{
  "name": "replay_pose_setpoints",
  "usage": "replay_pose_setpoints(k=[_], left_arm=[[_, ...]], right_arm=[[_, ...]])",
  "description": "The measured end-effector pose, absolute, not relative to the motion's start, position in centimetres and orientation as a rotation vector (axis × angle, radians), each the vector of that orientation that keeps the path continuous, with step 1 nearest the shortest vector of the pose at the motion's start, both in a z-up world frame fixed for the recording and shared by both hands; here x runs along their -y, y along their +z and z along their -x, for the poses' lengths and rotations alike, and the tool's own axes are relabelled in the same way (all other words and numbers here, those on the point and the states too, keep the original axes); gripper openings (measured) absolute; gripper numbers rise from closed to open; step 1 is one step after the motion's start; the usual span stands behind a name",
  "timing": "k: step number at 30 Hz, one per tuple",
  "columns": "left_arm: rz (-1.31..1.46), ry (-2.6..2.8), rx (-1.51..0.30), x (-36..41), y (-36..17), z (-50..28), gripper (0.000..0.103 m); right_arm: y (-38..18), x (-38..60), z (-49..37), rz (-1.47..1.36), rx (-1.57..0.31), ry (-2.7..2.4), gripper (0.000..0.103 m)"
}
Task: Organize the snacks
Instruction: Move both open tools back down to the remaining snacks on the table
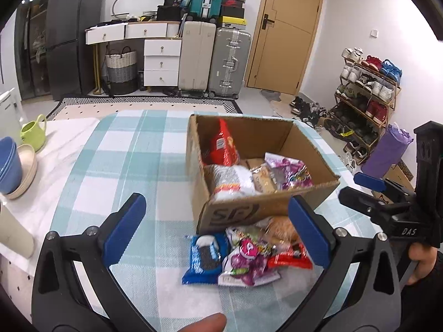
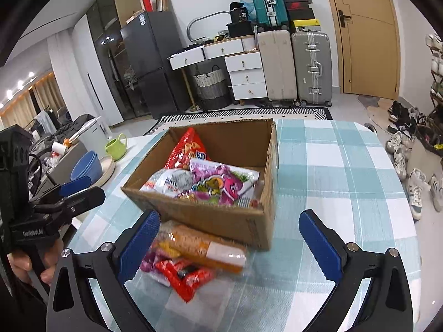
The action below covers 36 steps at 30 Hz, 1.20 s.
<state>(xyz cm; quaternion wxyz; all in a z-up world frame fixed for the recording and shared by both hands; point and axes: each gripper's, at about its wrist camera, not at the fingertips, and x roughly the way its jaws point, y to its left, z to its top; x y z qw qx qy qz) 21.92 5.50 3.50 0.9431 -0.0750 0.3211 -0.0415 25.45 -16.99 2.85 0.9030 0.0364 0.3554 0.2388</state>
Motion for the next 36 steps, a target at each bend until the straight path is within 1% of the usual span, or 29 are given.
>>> replay_pose_setpoints(k=[14,29,36], left_arm=[[0.175,-0.029,-0.739,-6.0,0.6,-19.3,0.102],[0.18,-0.021,-0.796,-5.7,-2.3,-19.8,0.102],[0.16,-0.027,-0.82,-5.2,-3.4,-20.3,0.102]], right_arm=[[-0.1,16.8,-23.9,-0.035,-0.804,0.526,0.102],[-3.3,15.0,-24.8,-0.004,-0.891,0.537,0.102],[-5.2,14.4,-24.9,-0.07,-0.962,0.566,0.102]])
